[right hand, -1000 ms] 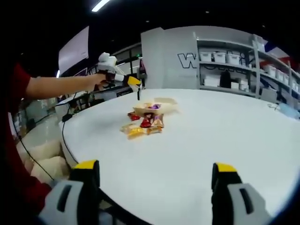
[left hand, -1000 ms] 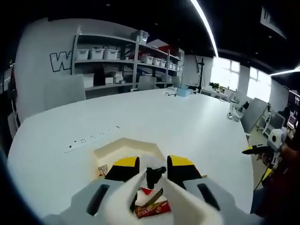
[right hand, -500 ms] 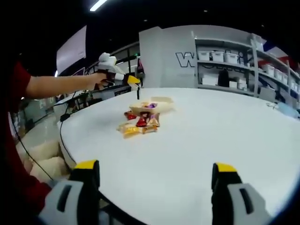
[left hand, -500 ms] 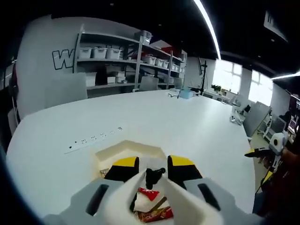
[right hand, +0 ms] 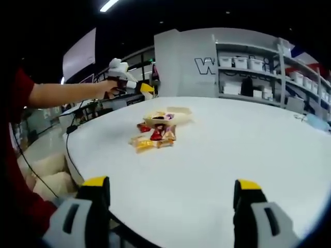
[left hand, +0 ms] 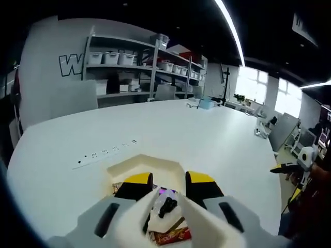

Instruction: Place the target food into the container with the food tongs after gripping and lifting it, then release it inside without dropping or visibly crushing the food.

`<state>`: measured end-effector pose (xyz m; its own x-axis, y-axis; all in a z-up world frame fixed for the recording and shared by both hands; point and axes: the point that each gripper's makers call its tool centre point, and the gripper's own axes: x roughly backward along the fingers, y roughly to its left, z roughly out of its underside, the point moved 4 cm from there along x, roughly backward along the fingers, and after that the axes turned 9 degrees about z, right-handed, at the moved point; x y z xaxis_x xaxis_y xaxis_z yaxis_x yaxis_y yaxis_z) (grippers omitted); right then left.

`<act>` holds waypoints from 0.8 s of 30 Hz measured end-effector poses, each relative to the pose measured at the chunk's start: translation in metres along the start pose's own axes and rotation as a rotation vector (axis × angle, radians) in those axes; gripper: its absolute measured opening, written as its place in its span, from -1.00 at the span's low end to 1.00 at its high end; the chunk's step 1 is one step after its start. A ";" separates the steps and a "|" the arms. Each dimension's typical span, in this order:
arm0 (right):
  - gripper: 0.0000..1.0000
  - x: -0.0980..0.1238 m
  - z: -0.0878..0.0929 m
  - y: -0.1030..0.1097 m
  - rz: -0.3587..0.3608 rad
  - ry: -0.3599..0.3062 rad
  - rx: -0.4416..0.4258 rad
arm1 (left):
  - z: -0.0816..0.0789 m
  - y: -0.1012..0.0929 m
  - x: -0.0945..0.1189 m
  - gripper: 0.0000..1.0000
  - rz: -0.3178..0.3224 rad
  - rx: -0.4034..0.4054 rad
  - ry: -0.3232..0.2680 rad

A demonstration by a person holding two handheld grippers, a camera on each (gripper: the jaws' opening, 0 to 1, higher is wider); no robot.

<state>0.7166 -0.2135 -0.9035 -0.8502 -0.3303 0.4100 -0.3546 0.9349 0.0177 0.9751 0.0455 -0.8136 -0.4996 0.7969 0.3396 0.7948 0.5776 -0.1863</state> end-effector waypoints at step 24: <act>0.99 0.002 0.000 0.007 -0.010 0.000 0.011 | 0.042 -0.014 0.012 -0.51 0.019 0.021 0.051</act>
<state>0.7125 -0.2076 -0.9027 -0.8465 -0.3396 0.4100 -0.3676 0.9299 0.0114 0.9436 0.0548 -0.8456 -0.4662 0.7978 0.3824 0.7960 0.5669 -0.2123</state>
